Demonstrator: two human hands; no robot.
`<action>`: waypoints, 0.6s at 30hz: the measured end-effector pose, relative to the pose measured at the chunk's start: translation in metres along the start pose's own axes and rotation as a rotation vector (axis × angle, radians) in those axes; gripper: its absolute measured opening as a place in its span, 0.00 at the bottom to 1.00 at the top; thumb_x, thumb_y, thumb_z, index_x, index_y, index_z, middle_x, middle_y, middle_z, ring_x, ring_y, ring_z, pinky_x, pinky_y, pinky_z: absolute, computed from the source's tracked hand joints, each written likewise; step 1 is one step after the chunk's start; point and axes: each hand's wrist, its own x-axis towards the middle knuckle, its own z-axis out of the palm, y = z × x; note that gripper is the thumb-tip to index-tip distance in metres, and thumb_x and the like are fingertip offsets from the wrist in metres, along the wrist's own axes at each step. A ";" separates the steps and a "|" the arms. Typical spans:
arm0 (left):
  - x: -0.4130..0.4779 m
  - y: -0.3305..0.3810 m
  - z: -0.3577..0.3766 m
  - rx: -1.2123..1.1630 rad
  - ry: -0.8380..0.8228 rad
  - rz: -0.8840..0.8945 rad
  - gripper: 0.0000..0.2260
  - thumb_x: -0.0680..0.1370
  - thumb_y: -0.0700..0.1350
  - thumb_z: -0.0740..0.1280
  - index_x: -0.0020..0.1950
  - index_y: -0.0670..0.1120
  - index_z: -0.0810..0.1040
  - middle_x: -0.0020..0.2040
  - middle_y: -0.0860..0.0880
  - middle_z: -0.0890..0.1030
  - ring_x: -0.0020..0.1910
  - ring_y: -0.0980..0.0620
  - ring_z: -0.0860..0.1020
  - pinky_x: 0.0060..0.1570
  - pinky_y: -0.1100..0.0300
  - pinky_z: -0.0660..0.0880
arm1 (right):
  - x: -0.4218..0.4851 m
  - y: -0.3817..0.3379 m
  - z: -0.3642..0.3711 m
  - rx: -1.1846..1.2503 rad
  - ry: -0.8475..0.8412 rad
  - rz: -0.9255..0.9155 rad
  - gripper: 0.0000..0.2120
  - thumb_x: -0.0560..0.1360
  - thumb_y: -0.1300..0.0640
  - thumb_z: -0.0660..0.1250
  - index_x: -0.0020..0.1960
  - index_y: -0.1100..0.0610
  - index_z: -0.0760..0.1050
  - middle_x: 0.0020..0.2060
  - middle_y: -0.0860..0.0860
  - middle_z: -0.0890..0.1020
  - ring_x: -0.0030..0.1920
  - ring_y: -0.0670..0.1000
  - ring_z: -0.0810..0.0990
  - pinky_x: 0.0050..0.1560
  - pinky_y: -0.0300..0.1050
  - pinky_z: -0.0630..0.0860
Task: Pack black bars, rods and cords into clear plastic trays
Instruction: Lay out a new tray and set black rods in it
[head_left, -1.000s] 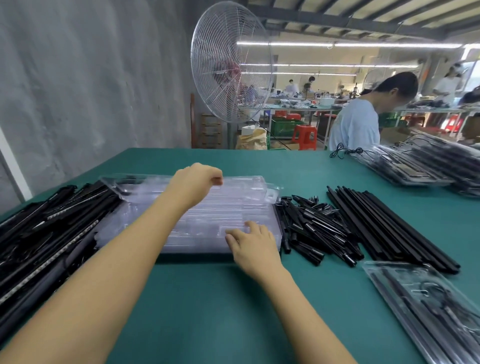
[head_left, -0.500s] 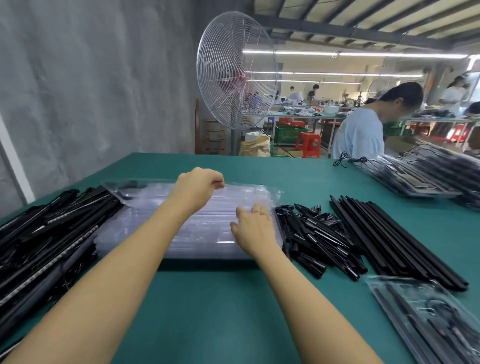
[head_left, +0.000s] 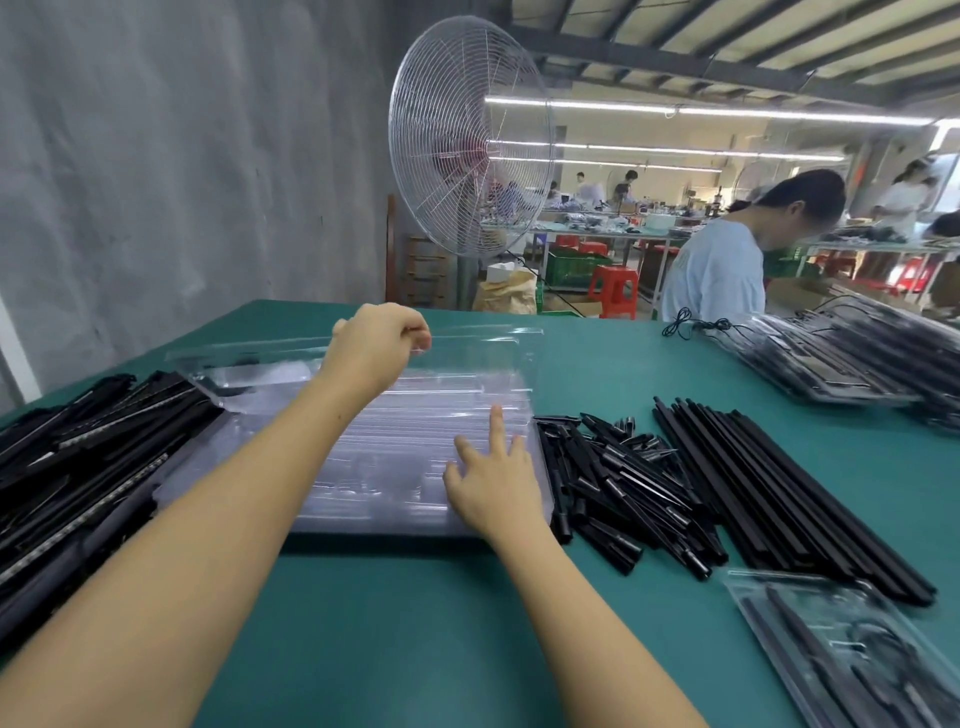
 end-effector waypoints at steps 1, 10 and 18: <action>0.003 0.000 0.000 0.002 0.010 -0.008 0.12 0.81 0.41 0.59 0.48 0.48 0.82 0.49 0.51 0.83 0.54 0.48 0.78 0.61 0.47 0.69 | -0.001 0.000 0.000 0.037 0.010 0.018 0.24 0.80 0.49 0.49 0.75 0.49 0.57 0.75 0.62 0.40 0.74 0.64 0.49 0.73 0.54 0.49; 0.019 -0.001 0.005 0.013 0.051 -0.003 0.12 0.81 0.42 0.59 0.47 0.48 0.82 0.48 0.51 0.83 0.53 0.49 0.76 0.59 0.51 0.63 | 0.001 0.004 -0.006 0.029 -0.055 0.062 0.26 0.78 0.45 0.50 0.74 0.53 0.58 0.72 0.65 0.59 0.72 0.60 0.56 0.71 0.52 0.54; 0.029 -0.002 0.010 0.048 0.061 0.001 0.11 0.81 0.42 0.61 0.45 0.47 0.82 0.46 0.51 0.82 0.47 0.51 0.74 0.59 0.50 0.60 | 0.005 0.005 -0.009 -0.033 -0.079 0.045 0.31 0.79 0.42 0.48 0.77 0.57 0.49 0.68 0.65 0.65 0.68 0.60 0.60 0.68 0.52 0.55</action>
